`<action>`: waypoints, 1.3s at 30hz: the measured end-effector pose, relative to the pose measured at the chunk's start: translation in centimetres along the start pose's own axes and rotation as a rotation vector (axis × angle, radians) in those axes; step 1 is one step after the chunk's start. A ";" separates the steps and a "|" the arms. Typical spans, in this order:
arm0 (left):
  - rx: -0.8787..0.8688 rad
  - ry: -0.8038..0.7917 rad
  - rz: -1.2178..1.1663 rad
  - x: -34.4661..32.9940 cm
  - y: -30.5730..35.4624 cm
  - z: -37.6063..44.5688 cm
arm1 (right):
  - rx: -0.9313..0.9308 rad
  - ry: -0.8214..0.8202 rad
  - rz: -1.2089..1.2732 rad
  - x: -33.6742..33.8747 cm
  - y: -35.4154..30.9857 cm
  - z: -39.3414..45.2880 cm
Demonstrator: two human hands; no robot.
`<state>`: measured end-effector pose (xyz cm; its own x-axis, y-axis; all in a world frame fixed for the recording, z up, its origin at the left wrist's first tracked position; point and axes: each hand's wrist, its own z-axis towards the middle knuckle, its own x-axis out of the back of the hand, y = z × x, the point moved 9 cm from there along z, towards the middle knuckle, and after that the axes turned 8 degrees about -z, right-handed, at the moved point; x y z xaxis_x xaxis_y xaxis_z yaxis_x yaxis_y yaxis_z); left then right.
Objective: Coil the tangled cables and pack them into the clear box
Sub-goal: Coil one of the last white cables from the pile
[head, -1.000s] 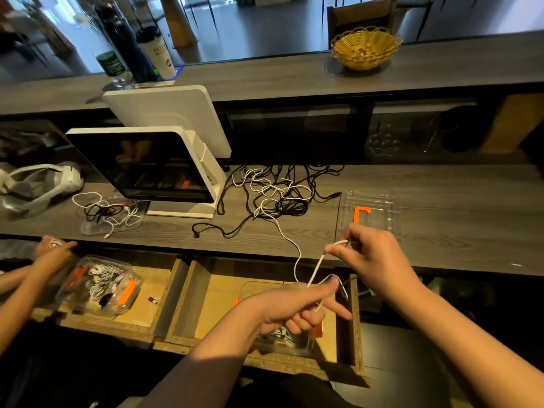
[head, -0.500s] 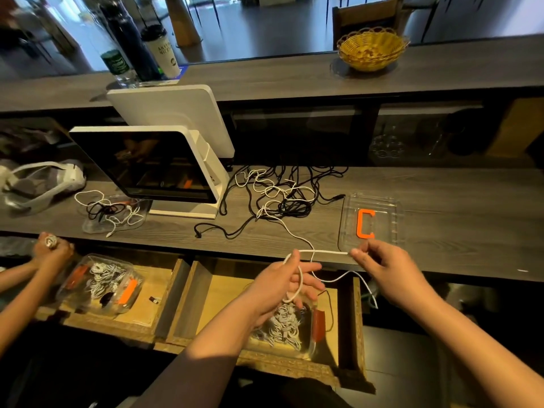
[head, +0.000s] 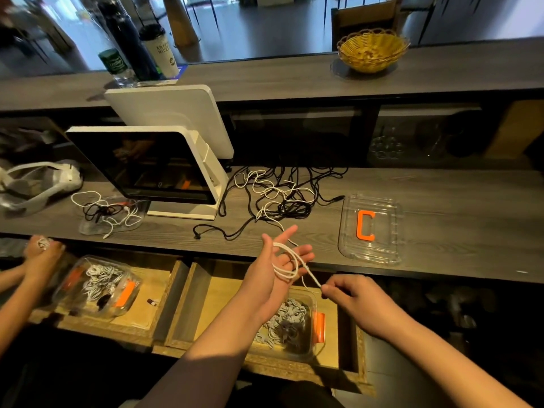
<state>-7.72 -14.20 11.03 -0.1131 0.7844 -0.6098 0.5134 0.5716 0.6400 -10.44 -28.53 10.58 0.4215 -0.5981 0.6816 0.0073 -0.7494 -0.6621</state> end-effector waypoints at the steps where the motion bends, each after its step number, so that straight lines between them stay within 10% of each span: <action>1: -0.023 0.013 -0.033 0.2 0.3 0.1 | 0.000 -0.016 -0.005 -0.4 -0.2 -0.1; 10: -0.120 0.094 -0.088 1.8 1.9 1.2 | 0.028 -0.116 0.008 -3.0 -2.3 -0.1; 18: -0.177 0.149 0.536 2.5 2.9 2.1 | 0.126 -0.031 0.112 -1.1 -7.2 0.4; 31: 0.465 -0.124 0.402 1.4 -2.3 0.8 | 0.116 0.278 0.245 4.3 -7.0 3.7; 39: 0.516 -0.403 0.719 -1.1 -1.6 0.4 | 0.099 0.417 0.237 8.4 -5.4 4.5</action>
<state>-8.09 -16.04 10.49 0.6238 0.7090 -0.3288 0.6669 -0.2635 0.6970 -2.83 -28.25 18.47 0.0226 -0.8271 0.5616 0.0499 -0.5601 -0.8269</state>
